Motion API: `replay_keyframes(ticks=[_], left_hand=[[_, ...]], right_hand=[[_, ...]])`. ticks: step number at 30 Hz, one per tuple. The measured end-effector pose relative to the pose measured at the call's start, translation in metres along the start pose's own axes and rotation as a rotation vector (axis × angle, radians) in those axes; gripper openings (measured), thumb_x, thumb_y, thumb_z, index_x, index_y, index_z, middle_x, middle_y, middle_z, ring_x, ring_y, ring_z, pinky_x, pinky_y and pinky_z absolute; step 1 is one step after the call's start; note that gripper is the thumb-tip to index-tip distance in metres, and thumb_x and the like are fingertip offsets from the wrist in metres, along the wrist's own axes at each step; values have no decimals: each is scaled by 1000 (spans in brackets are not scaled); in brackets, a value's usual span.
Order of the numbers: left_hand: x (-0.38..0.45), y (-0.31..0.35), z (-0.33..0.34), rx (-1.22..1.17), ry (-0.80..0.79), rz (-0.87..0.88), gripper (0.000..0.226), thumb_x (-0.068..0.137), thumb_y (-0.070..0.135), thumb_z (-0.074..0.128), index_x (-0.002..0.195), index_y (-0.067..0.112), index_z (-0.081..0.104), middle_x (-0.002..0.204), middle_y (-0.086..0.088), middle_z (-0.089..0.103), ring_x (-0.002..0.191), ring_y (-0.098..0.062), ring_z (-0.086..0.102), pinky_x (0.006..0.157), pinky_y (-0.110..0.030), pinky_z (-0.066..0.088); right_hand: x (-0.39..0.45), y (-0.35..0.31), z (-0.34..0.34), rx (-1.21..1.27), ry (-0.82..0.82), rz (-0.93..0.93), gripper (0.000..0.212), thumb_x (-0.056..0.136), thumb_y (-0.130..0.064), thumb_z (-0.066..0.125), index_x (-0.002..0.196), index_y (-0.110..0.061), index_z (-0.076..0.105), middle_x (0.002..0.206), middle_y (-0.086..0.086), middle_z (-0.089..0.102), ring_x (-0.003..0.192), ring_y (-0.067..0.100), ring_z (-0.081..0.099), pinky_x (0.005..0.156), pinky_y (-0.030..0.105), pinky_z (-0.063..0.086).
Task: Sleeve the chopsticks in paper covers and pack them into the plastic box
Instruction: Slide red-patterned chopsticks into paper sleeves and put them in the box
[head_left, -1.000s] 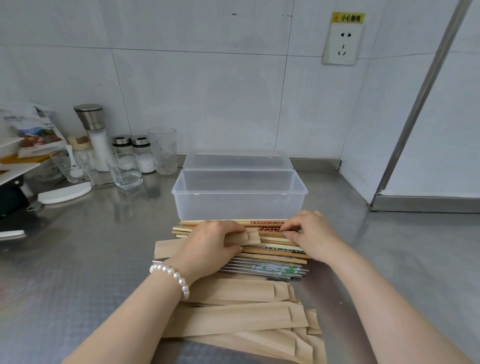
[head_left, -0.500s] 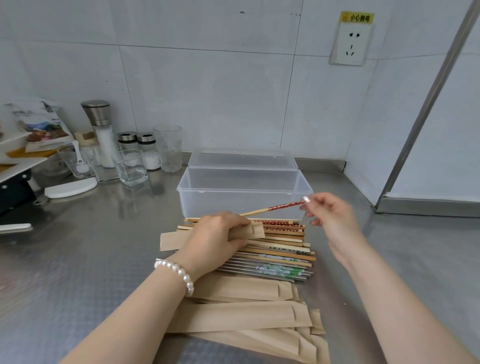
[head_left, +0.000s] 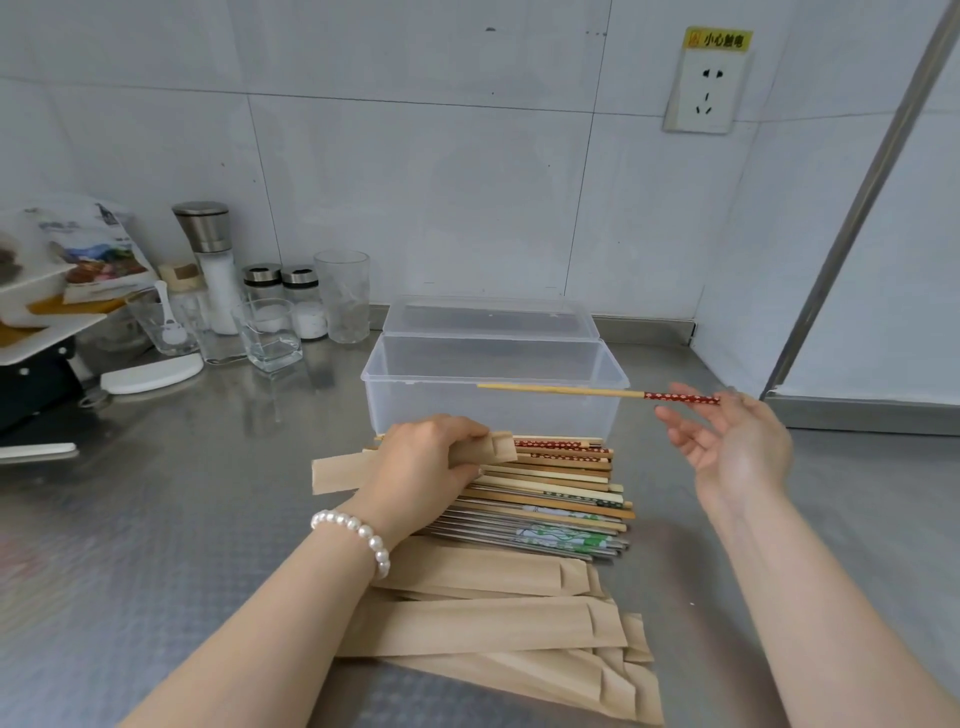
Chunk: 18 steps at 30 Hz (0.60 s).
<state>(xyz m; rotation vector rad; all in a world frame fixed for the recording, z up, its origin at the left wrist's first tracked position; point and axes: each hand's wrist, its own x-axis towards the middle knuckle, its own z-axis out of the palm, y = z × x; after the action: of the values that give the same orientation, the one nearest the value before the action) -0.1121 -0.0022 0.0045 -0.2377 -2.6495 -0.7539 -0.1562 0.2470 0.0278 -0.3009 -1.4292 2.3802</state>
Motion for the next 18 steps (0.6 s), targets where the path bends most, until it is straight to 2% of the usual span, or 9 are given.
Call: replay_keyframes(ticks=[4,8,13,15,18], left_hand=[[0,0,-2,-24,1,-16,38,77,22,70,113,24,62,107,4,66,100,-17,58,85,-25,42],[0,0,-2,-46,8,-16,40,76,20,71,114,24,62,109,4,65,101,-15,57,88,-23,40],[1,0,-2,-48,27,-7,40,74,19,73,112,26,63,101,4,65,95,-17,58,89,-33,45],[0,0,-2,-49,36,6,39,74,18,73,112,25,63,99,5,65,93,-17,58,88,-33,45],[0,1,-1,-54,41,26,39,74,16,73,112,24,63,97,5,64,91,-16,58,87,-32,45]], right_hand=[[-1,-2,1,1,22,4,16,97,-9,40,83,-15,45,79,14,66,43,16,61,41,17,44],[2,-3,0,-18,98,-67,18,97,-10,40,80,-15,46,62,10,63,34,12,52,37,17,39],[4,-3,-2,-1,184,-121,21,97,-12,38,79,-18,44,65,10,62,32,8,50,35,16,38],[4,-3,-1,-1,196,-142,21,97,-12,38,79,-19,44,61,8,63,32,8,51,36,17,38],[2,-3,0,-32,173,-148,19,97,-12,39,80,-18,44,68,12,62,33,10,51,35,17,38]])
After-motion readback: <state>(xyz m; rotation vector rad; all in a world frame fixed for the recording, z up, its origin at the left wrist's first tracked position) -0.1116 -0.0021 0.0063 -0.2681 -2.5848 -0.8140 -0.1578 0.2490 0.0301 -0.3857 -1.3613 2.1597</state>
